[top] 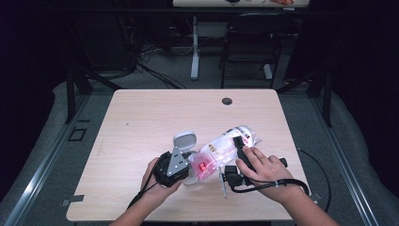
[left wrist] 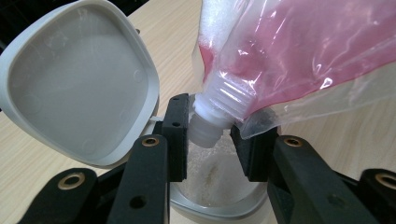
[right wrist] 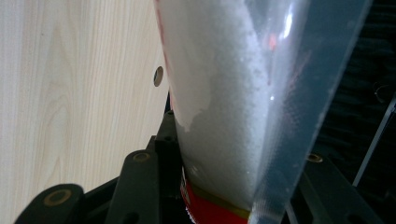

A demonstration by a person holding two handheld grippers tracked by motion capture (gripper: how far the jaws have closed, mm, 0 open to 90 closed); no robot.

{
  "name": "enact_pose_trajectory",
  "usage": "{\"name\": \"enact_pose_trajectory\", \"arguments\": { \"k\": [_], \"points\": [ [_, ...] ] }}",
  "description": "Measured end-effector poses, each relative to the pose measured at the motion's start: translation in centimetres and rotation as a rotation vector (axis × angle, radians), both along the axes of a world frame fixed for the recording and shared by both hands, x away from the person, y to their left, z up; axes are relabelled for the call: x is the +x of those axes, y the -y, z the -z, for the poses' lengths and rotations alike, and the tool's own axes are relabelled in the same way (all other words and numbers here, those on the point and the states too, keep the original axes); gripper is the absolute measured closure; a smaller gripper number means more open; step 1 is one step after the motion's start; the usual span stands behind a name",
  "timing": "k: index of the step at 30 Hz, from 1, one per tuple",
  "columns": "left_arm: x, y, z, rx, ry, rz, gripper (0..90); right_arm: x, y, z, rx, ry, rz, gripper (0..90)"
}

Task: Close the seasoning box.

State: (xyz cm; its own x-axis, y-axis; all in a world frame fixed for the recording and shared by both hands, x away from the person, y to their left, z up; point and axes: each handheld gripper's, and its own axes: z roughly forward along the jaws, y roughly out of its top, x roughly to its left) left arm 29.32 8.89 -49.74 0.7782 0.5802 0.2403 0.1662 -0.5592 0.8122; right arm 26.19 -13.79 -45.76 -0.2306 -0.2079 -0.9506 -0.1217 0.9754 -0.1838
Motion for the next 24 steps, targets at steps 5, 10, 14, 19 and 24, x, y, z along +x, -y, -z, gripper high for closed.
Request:
{"name": "enact_pose_trajectory", "arguments": {
  "k": [5,10,14,19,24],
  "points": [
    [0.00,0.15,0.14,-0.003,-0.002,0.000,68.3,-0.26,-0.14,-0.11,-0.023,0.021,-0.004,59.2],
    [0.06,0.19,0.20,0.000,-0.003,0.001,68.4,-0.36,-0.24,-0.23,-0.034,0.024,-0.004,59.4],
    [0.12,0.32,0.29,-0.002,-0.001,-0.001,68.4,-0.37,-0.25,-0.29,-0.049,0.035,-0.015,59.4],
    [0.14,0.40,0.33,0.002,-0.006,-0.001,68.4,-0.54,-0.41,-0.55,-0.092,0.043,-0.021,59.8],
    [0.14,0.38,0.31,0.003,-0.009,-0.009,68.4,-0.51,-0.58,-0.58,-0.091,0.043,-0.022,59.9]
  ]
}}
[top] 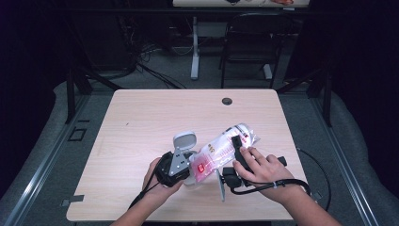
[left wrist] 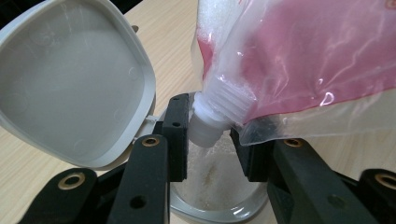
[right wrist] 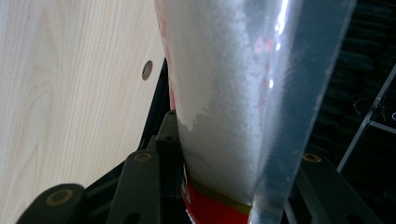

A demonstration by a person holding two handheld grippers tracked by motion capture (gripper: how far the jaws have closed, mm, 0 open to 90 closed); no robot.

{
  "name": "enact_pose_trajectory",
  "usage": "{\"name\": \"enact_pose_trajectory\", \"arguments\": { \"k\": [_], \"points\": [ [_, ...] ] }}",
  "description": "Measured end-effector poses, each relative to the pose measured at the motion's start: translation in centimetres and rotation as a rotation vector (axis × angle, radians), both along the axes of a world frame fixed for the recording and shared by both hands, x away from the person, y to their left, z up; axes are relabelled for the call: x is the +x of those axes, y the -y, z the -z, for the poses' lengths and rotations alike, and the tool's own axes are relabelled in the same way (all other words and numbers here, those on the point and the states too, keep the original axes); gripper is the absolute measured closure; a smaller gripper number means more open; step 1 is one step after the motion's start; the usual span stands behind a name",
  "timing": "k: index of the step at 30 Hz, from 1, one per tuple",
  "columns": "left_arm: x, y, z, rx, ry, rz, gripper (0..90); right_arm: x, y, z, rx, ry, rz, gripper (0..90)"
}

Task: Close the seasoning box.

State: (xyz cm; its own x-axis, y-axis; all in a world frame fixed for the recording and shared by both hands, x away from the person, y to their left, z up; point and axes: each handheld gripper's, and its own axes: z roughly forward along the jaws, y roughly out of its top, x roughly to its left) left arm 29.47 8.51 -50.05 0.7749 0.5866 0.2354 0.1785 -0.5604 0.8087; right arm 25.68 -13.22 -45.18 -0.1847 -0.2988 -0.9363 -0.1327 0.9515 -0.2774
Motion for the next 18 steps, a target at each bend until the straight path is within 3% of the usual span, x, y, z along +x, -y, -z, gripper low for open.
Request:
{"name": "enact_pose_trajectory", "arguments": {
  "k": [18],
  "points": [
    [0.12,-0.14,-0.09,-0.009,-0.015,-0.005,68.5,0.08,-0.15,-0.20,0.005,0.005,-0.010,60.4]
  ]
}}
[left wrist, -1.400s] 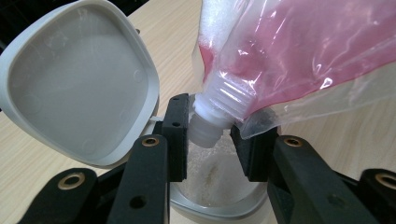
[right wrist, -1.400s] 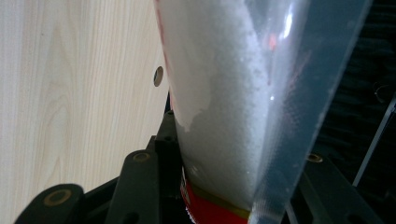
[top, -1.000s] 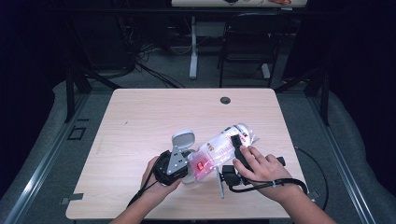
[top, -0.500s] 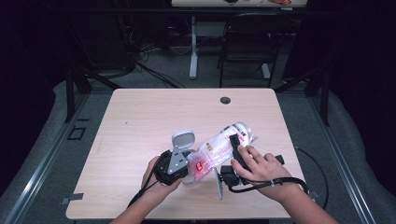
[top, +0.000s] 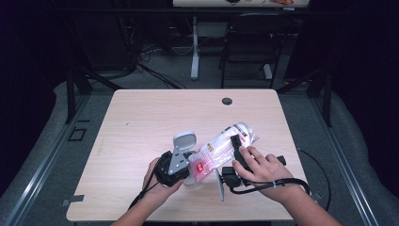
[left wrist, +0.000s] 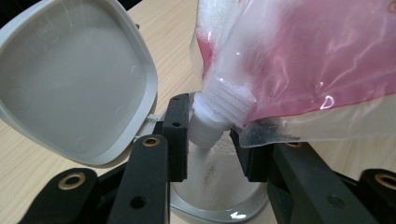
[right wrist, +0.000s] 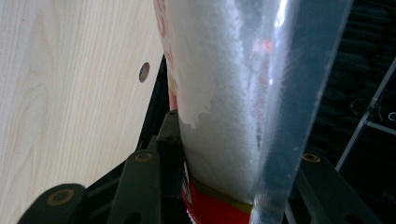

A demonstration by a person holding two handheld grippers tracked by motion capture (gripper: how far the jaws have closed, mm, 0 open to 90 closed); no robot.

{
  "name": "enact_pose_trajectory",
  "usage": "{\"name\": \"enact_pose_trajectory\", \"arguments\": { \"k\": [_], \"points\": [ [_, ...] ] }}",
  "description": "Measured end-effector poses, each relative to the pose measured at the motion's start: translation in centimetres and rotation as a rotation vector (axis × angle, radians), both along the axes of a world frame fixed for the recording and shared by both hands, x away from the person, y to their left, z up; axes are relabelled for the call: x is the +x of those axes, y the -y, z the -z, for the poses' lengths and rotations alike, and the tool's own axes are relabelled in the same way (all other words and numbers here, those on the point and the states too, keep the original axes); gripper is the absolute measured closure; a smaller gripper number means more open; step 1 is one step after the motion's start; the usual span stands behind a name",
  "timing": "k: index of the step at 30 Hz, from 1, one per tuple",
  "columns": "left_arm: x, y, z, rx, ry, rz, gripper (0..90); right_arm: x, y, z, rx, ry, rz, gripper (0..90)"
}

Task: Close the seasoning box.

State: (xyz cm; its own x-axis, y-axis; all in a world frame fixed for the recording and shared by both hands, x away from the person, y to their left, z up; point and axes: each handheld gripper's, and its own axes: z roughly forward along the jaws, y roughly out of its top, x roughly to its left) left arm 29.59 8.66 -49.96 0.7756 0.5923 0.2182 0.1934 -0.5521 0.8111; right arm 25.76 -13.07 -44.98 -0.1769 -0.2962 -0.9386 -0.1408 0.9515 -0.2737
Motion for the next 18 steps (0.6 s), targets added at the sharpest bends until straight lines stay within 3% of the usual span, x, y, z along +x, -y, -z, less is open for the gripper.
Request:
{"name": "enact_pose_trajectory", "arguments": {
  "k": [18],
  "points": [
    [0.00,-0.11,0.01,-0.015,-0.008,-0.010,68.7,-0.07,-0.49,-0.47,-0.028,0.013,-0.015,60.9]
  ]
}}
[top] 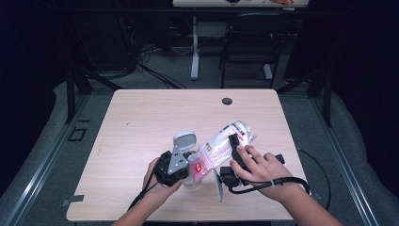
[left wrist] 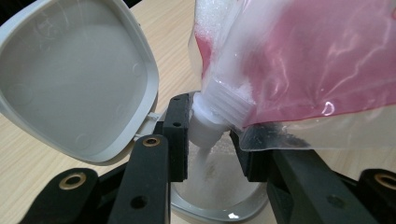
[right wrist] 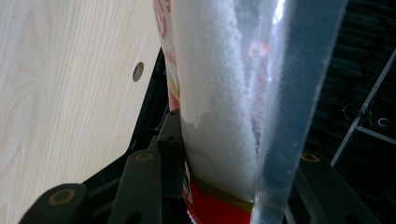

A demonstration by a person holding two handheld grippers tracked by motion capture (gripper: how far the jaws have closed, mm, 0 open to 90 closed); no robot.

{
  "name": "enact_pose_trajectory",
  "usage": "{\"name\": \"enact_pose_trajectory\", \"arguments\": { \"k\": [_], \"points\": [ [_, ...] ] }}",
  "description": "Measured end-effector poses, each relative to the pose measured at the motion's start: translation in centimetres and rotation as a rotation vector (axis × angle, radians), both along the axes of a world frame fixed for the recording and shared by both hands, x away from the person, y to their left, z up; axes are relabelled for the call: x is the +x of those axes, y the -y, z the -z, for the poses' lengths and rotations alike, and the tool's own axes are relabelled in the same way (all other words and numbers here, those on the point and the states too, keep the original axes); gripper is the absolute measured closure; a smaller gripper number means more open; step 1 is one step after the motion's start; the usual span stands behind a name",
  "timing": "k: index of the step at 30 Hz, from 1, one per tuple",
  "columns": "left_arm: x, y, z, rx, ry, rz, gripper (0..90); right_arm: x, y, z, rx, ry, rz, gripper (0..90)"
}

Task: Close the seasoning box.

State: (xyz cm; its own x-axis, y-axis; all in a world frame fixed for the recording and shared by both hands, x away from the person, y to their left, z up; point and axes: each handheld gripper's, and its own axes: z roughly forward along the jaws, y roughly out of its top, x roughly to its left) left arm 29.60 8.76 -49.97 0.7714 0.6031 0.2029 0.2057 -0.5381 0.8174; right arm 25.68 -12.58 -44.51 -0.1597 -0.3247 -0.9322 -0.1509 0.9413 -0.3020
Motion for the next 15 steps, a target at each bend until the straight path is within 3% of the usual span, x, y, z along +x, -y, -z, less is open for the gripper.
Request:
{"name": "enact_pose_trajectory", "arguments": {
  "k": [15],
  "points": [
    [-0.03,-0.26,-0.20,-0.025,-0.014,-0.009,68.9,-0.14,-0.35,-0.44,-0.022,0.017,-0.005,62.0]
  ]
}}
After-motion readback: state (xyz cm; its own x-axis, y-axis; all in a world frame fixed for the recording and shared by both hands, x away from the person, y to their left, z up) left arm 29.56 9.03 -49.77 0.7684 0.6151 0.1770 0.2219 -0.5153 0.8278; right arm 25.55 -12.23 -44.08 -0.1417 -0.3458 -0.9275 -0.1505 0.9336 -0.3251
